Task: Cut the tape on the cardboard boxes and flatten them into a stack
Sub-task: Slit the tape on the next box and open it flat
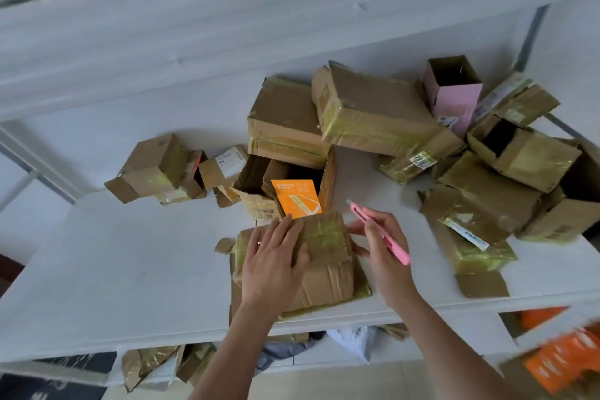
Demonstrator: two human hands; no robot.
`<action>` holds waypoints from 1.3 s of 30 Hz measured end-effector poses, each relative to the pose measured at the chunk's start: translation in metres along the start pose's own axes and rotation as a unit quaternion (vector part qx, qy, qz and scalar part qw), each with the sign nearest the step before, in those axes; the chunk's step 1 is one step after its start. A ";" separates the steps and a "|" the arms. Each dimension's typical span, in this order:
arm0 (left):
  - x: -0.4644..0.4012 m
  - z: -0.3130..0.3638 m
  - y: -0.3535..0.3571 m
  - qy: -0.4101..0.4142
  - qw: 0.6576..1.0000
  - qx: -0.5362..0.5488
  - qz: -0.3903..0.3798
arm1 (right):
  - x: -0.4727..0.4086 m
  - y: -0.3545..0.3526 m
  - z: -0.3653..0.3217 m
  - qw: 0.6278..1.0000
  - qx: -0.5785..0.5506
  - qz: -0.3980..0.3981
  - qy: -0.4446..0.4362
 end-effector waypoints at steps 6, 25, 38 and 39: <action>-0.003 -0.012 0.000 -0.018 1.000 -0.005 -0.025 | 0.010 -0.009 -0.005 0.989 -0.132 0.030 0.056; 0.004 -0.008 0.000 -0.011 0.999 -0.026 -0.028 | 0.005 0.002 -0.003 0.998 0.051 -0.038 -0.027; 0.000 -0.007 0.000 -0.014 0.999 -0.032 -0.035 | 0.016 -0.017 -0.006 0.990 0.091 -0.099 -0.040; 0.001 -0.007 0.000 -0.013 0.999 -0.033 -0.035 | 0.018 -0.018 -0.006 0.990 0.086 -0.101 -0.039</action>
Point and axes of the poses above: each hand's wrist, its own x-axis away from the middle knuckle, its own y-axis out of the palm, z = x × y, the point moved 1 cm from there along -x, towards the middle knuckle, and after that the axes turned 14 degrees about x, right-handed, at the moved point
